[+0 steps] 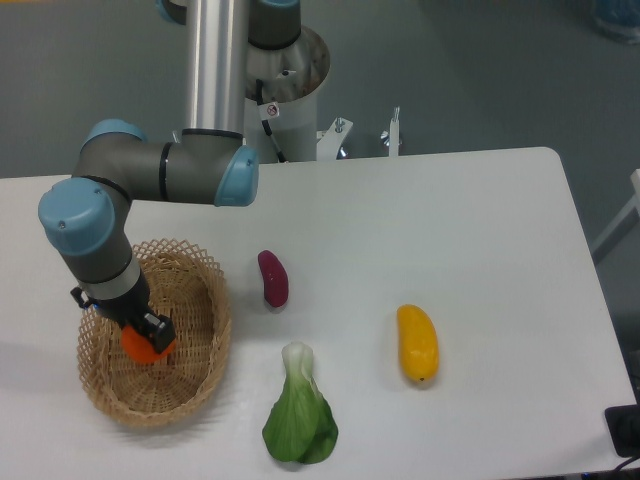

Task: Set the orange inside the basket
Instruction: 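Lower the orange into the basket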

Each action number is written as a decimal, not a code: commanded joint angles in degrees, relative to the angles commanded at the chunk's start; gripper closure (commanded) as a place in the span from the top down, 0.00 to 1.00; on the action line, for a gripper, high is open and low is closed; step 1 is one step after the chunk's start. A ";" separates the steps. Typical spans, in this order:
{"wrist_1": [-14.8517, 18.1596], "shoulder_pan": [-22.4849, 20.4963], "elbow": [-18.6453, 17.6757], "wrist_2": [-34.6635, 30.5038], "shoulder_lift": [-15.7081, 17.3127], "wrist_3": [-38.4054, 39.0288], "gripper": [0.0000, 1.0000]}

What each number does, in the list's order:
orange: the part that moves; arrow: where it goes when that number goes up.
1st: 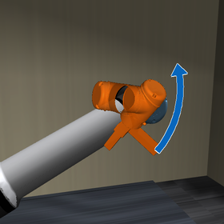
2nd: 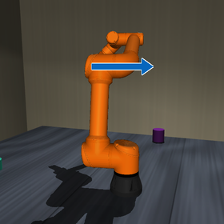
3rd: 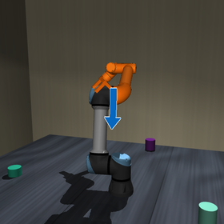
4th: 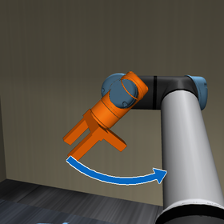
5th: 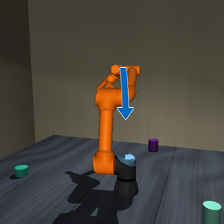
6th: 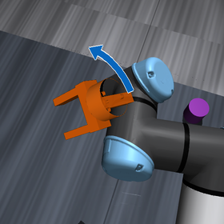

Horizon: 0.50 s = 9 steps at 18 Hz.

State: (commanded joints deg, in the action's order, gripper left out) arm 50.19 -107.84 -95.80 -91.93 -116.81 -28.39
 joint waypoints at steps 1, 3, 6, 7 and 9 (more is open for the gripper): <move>0.00 0.00 0.00 -0.26 -0.17 0.00 0.58; 0.00 0.00 -0.09 -0.53 -0.26 0.00 0.59; 0.00 0.00 -0.09 -0.62 -0.35 0.00 0.61; -0.09 0.00 -0.09 -0.62 -0.44 0.09 0.63; -0.09 0.09 -0.09 -0.88 -0.44 0.09 0.80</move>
State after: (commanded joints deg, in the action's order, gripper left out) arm 50.10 -107.75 -95.89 -92.81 -117.25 -28.30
